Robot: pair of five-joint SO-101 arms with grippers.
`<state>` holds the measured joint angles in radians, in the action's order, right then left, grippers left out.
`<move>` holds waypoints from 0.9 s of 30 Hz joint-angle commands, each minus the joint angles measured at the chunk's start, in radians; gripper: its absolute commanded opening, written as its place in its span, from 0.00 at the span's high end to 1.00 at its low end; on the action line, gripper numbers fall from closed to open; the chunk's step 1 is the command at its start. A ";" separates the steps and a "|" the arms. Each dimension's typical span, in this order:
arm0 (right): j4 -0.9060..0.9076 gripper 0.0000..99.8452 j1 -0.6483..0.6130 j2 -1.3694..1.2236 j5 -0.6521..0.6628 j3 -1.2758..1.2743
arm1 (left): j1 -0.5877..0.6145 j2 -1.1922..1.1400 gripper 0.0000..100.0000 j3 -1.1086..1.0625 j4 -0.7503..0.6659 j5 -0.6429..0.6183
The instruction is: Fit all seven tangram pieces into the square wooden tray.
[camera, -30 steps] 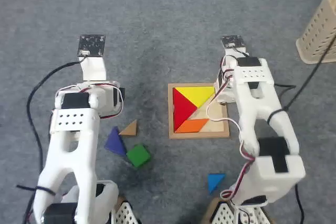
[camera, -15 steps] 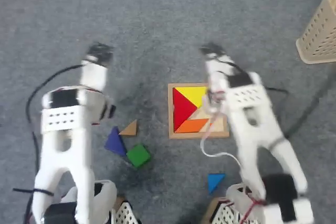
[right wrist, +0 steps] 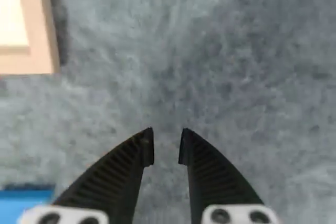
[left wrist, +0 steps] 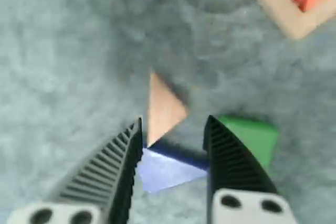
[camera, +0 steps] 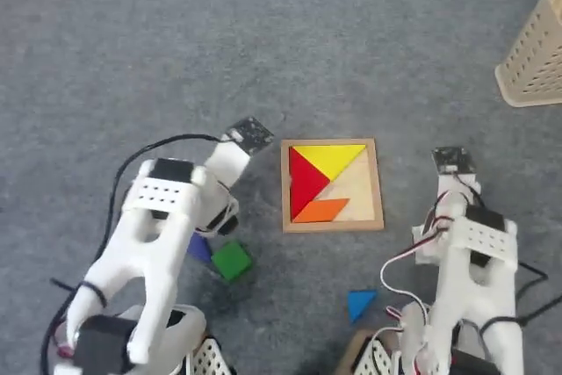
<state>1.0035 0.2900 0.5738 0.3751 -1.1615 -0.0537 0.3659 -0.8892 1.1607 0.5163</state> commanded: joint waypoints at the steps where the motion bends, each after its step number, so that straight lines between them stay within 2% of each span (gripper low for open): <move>1: -0.105 0.92 0.018 0.039 0.017 -0.057 | -0.054 -0.020 0.82 -0.007 -0.018 0.009; 7: -0.122 0.92 0.021 0.048 0.021 -0.081 | -0.051 -0.152 0.82 0.013 -0.068 0.009; 12: -0.122 0.92 0.019 0.045 0.021 -0.081 | 0.008 -0.252 0.84 0.045 -0.121 0.011; 18: -0.122 0.92 0.019 0.042 0.021 -0.081 | 0.075 -0.302 0.84 0.093 -0.123 0.054; 27: -0.122 0.92 0.018 0.041 0.021 -0.083 | 0.069 -0.319 0.84 0.104 -0.146 0.057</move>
<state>0.9037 0.2992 0.5938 0.3782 -1.2474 0.0215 0.0514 -0.8048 1.0334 0.5700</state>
